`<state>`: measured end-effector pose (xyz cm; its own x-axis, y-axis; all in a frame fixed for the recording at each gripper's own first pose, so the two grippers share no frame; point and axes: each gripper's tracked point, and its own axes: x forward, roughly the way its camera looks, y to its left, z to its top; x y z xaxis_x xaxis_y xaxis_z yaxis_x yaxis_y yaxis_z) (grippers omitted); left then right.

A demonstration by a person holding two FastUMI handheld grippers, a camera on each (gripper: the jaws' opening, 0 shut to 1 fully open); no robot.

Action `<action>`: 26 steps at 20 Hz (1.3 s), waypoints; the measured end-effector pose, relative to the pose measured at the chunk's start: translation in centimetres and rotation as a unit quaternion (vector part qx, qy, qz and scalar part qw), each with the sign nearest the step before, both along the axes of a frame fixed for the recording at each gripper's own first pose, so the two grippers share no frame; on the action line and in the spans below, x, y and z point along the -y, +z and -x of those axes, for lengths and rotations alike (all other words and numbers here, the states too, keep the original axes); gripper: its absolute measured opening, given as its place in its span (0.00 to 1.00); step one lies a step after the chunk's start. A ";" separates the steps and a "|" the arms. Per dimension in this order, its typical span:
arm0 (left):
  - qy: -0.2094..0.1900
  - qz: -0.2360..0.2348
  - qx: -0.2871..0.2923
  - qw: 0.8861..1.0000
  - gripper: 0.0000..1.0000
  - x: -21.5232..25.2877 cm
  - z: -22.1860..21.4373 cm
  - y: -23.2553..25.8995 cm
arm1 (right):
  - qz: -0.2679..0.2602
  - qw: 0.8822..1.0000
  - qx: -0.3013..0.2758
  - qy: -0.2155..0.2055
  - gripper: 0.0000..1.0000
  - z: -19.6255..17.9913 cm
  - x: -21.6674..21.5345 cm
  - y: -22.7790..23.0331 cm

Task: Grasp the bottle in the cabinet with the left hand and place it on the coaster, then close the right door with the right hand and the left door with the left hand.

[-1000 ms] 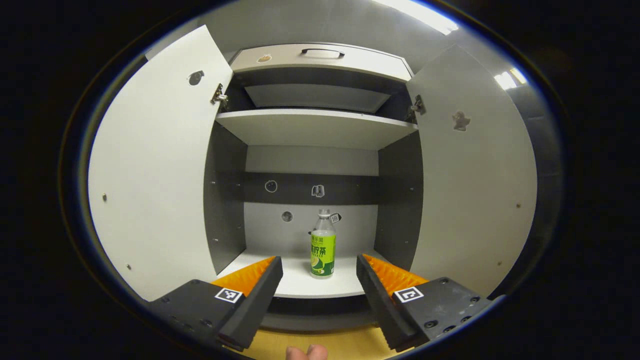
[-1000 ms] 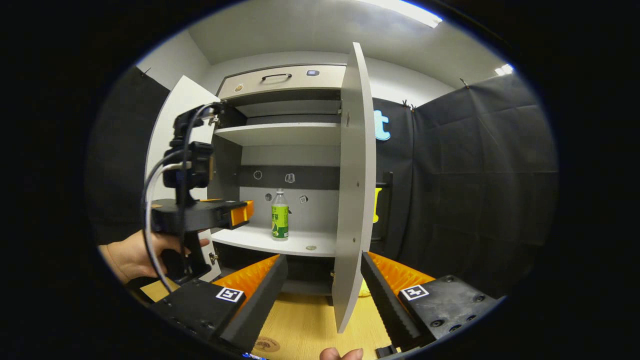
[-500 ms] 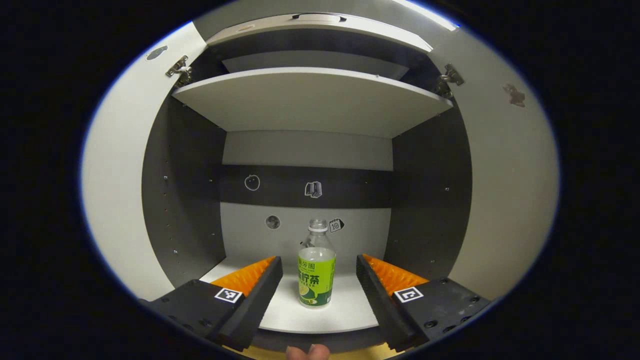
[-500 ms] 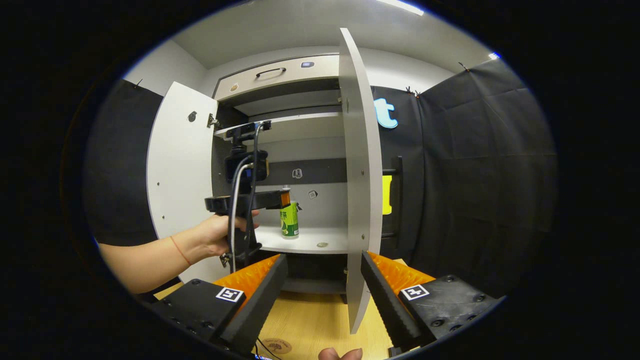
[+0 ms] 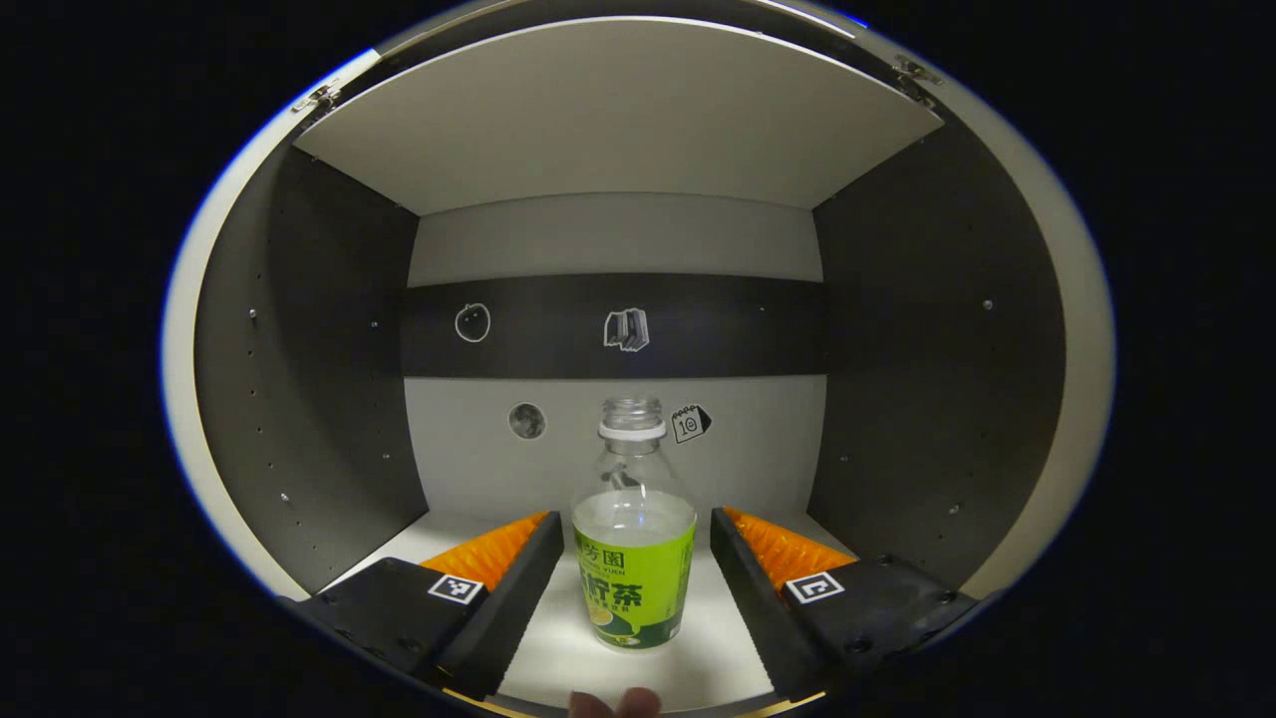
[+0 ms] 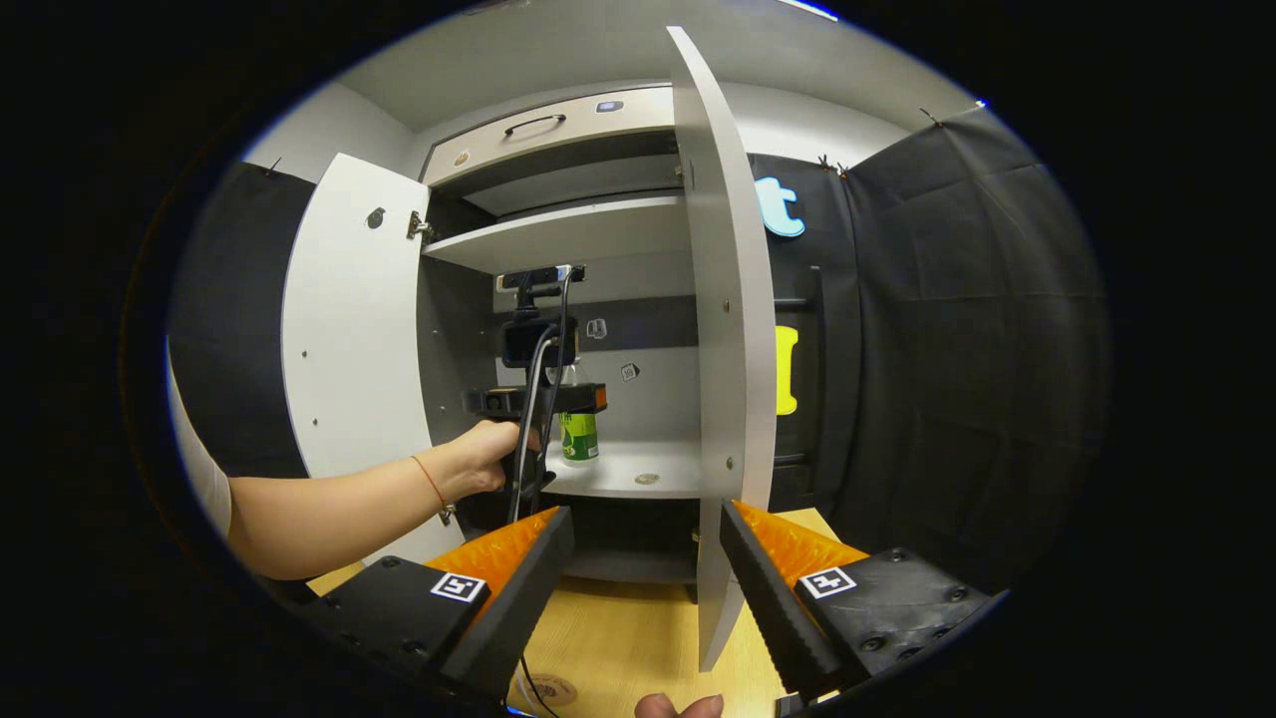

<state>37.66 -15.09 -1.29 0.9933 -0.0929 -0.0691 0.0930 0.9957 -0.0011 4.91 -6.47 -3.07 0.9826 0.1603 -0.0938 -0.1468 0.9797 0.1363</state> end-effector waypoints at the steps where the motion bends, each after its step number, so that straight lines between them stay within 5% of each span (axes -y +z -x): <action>1: -0.005 0.000 0.000 1.000 0.95 0.2 -0.4 -0.1 | 0.000 1.000 -0.001 0.002 0.98 -0.2 -0.2 0.0; 3: -0.016 0.004 -0.003 1.000 0.92 0.4 -1.0 -0.3 | 0.005 1.000 0.002 0.002 0.97 -0.3 -0.3 0.1; 4: -0.026 0.009 -0.003 1.000 0.79 0.8 -0.5 -0.3 | 0.008 1.000 0.004 0.003 0.97 -0.3 -0.4 0.2; 6: -0.031 0.017 0.002 0.999 0.77 0.9 0.0 0.2 | 0.005 1.000 0.008 -0.001 0.97 -0.4 -0.4 0.4; 18: -0.058 0.024 0.047 0.997 0.77 -2.4 13.7 6.0 | 0.011 0.999 0.033 -0.035 0.99 2.4 -0.8 2.3; 26: -0.079 0.009 0.048 0.996 0.78 -4.4 24.5 2.8 | 0.021 0.998 0.031 -0.058 0.99 4.8 -1.0 2.6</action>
<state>13.21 -10.64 1.56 0.9680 -0.2492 0.0281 0.2494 0.9684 -0.0016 0.13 -5.46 -0.48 0.9985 0.0419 -0.0356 -0.0386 0.9952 0.0895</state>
